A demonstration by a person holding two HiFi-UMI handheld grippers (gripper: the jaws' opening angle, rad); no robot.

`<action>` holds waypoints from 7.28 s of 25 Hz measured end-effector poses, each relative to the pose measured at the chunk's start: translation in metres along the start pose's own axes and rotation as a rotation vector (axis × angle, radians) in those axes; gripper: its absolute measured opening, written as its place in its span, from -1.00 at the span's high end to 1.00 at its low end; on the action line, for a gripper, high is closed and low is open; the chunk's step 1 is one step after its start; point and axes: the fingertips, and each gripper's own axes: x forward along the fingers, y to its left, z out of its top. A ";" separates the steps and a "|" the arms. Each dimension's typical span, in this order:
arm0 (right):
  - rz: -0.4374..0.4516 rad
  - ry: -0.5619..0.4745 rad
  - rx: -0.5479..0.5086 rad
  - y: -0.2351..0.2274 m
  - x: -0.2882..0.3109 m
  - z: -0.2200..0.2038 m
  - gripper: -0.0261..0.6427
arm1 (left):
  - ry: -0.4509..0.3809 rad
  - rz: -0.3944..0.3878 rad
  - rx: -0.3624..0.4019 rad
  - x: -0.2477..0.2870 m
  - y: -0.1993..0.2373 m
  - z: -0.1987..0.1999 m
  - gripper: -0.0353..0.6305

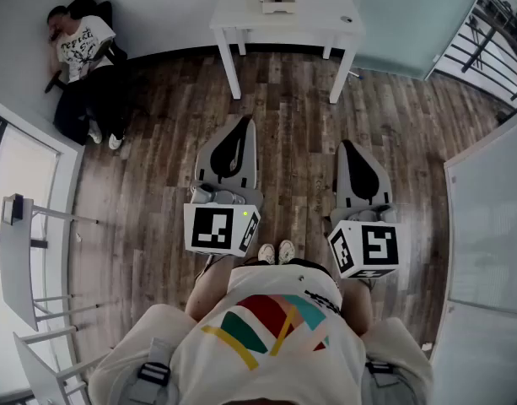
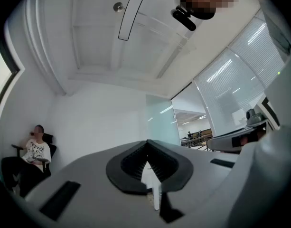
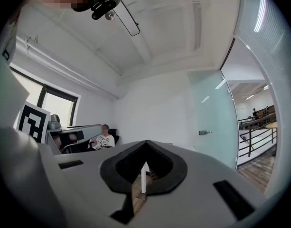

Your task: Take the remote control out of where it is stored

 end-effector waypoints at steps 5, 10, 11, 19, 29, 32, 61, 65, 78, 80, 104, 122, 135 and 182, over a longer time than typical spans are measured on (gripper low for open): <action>0.006 -0.006 -0.007 0.000 0.011 0.000 0.93 | 0.002 -0.004 0.017 0.008 0.005 -0.003 0.88; 0.021 -0.013 0.038 -0.001 0.020 -0.001 0.93 | 0.007 0.014 0.020 0.012 0.013 -0.006 0.88; 0.027 -0.016 0.045 -0.002 0.023 -0.001 0.93 | 0.008 0.019 0.023 0.012 0.014 -0.007 0.88; 0.046 0.002 0.066 -0.006 0.037 -0.011 0.93 | 0.031 0.049 0.044 0.020 0.022 -0.016 0.88; 0.077 0.040 0.064 -0.026 0.049 -0.026 0.93 | 0.042 0.064 0.046 0.043 0.013 -0.026 0.88; 0.096 0.062 0.096 -0.030 0.052 -0.035 0.93 | 0.062 0.072 0.043 0.045 0.008 -0.034 0.88; 0.081 0.087 0.068 -0.074 0.209 -0.056 0.93 | 0.048 0.072 -0.008 0.194 0.094 -0.081 0.88; 0.060 0.086 0.069 -0.079 0.249 -0.050 0.93 | 0.038 0.059 -0.013 0.229 0.119 -0.082 0.88; 0.023 0.073 0.065 -0.074 0.373 -0.042 0.93 | 0.021 0.030 -0.011 0.316 0.208 -0.096 0.88; 0.013 0.086 0.068 -0.073 0.386 -0.043 0.93 | 0.020 0.013 -0.020 0.323 0.214 -0.097 0.88; 0.068 0.076 0.106 -0.109 0.502 -0.054 0.93 | 0.077 0.061 0.004 0.413 0.256 -0.140 0.88; 0.175 0.075 0.138 -0.202 0.652 -0.070 0.93 | 0.130 0.078 -0.043 0.587 0.278 -0.191 0.88; 0.159 0.134 0.191 -0.253 0.716 -0.089 0.93 | 0.160 0.104 -0.034 0.661 0.297 -0.219 0.88; 0.139 0.354 0.339 -0.270 0.967 -0.167 0.73 | 0.234 -0.044 -0.148 0.875 0.434 -0.348 0.88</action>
